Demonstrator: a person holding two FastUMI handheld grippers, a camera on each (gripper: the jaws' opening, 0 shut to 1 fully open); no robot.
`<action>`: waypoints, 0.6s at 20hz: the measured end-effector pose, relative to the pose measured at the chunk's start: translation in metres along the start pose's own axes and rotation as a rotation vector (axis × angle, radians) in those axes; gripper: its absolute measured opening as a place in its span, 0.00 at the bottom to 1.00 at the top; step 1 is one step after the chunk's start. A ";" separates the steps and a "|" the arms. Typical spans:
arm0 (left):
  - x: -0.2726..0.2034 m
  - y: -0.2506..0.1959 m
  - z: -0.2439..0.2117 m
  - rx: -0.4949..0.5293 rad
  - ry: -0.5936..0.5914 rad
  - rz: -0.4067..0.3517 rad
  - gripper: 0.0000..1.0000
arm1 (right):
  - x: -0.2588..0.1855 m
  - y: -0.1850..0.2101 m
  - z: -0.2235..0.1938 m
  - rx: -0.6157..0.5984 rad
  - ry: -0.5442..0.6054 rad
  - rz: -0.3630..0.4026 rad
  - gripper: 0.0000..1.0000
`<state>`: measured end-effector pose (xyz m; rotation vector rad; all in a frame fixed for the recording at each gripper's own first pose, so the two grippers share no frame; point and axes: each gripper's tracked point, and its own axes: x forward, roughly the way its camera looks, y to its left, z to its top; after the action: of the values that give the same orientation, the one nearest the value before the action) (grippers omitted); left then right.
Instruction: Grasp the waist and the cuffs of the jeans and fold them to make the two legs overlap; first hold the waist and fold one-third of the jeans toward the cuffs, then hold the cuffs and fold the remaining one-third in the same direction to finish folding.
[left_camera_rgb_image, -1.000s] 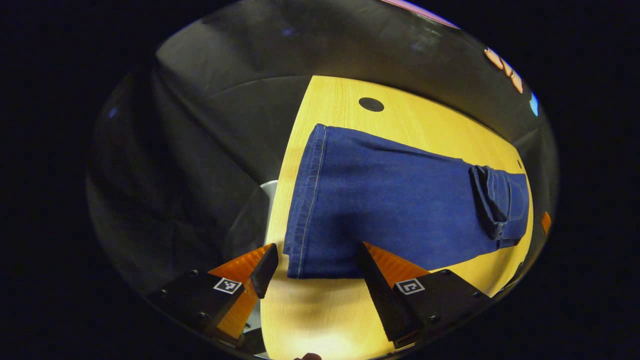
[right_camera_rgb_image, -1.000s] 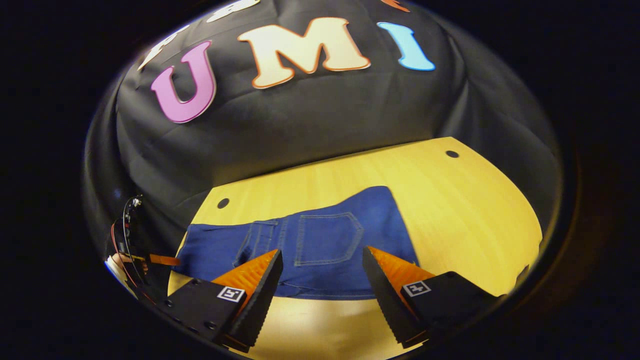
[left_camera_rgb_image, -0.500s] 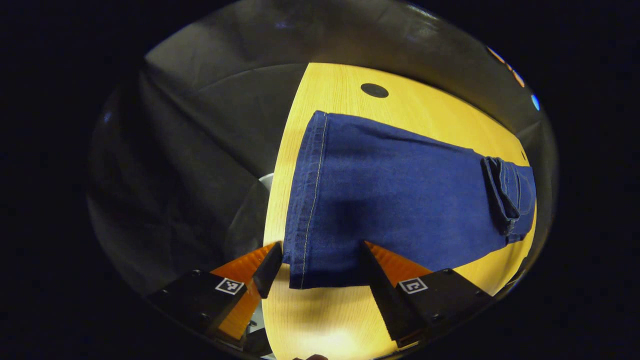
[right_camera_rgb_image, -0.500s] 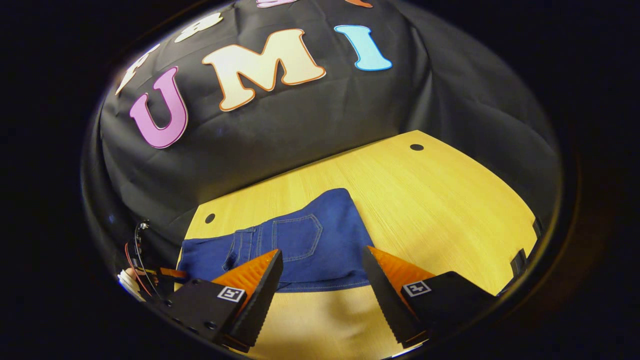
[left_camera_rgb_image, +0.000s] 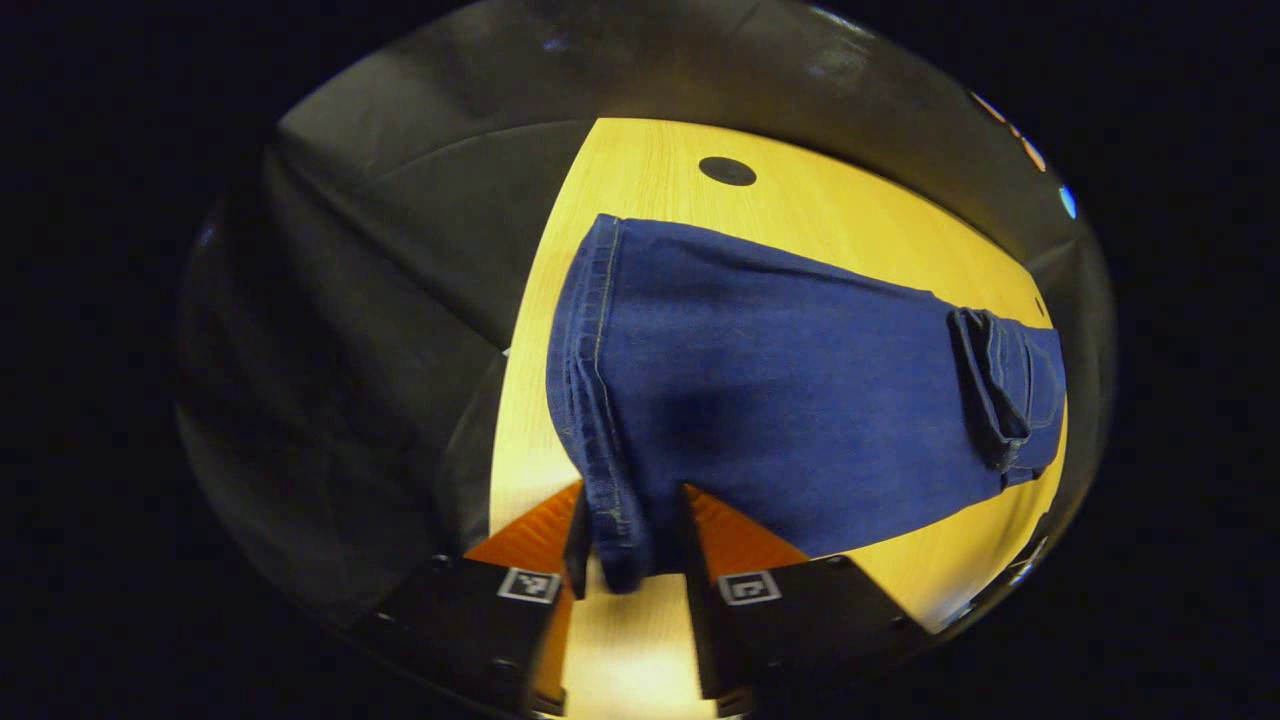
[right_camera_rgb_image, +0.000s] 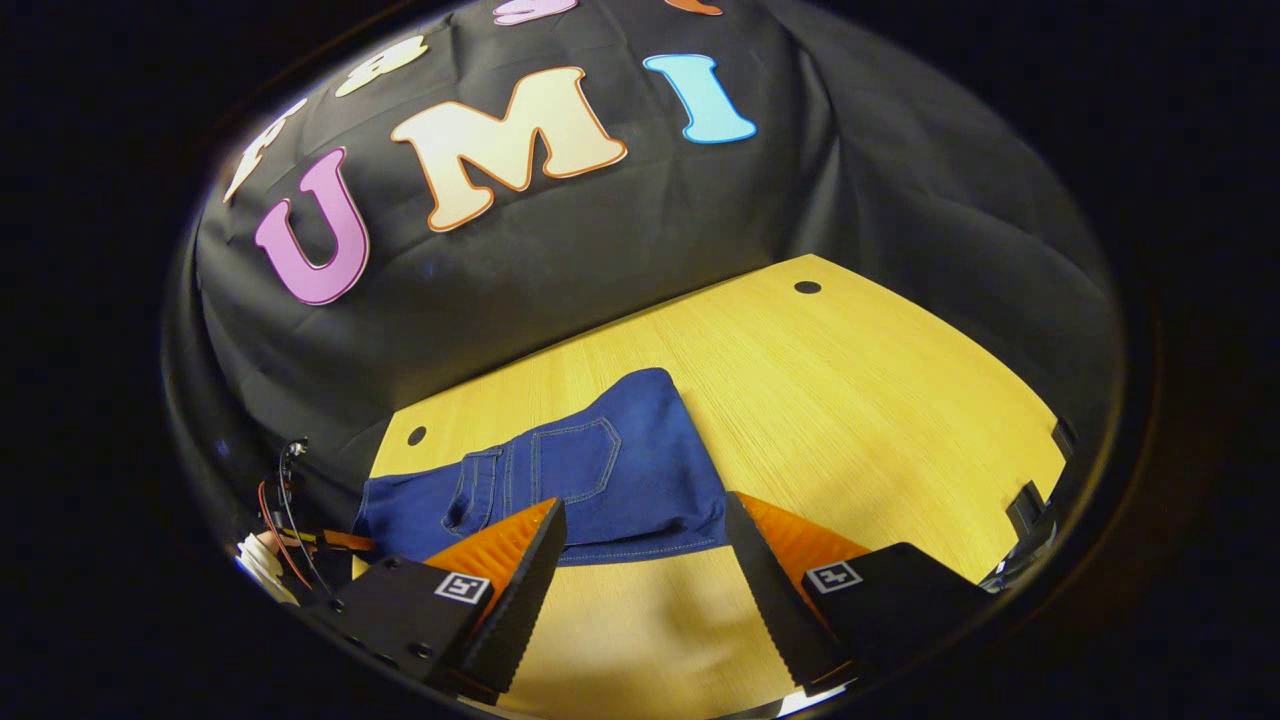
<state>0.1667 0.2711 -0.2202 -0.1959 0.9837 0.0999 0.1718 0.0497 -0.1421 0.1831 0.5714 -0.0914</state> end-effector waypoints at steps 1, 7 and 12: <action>0.003 -0.003 -0.002 -0.011 -0.002 -0.004 0.29 | -0.003 -0.003 0.000 -0.002 -0.003 -0.006 0.92; 0.001 -0.008 0.004 -0.070 -0.029 -0.035 0.06 | -0.022 -0.017 0.004 0.054 -0.045 -0.048 0.92; -0.003 -0.002 -0.002 -0.040 0.053 0.028 0.01 | -0.047 -0.041 0.015 0.104 -0.079 -0.093 0.92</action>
<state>0.1641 0.2691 -0.2182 -0.2221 1.0377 0.1409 0.1351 0.0078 -0.1101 0.2533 0.4971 -0.2181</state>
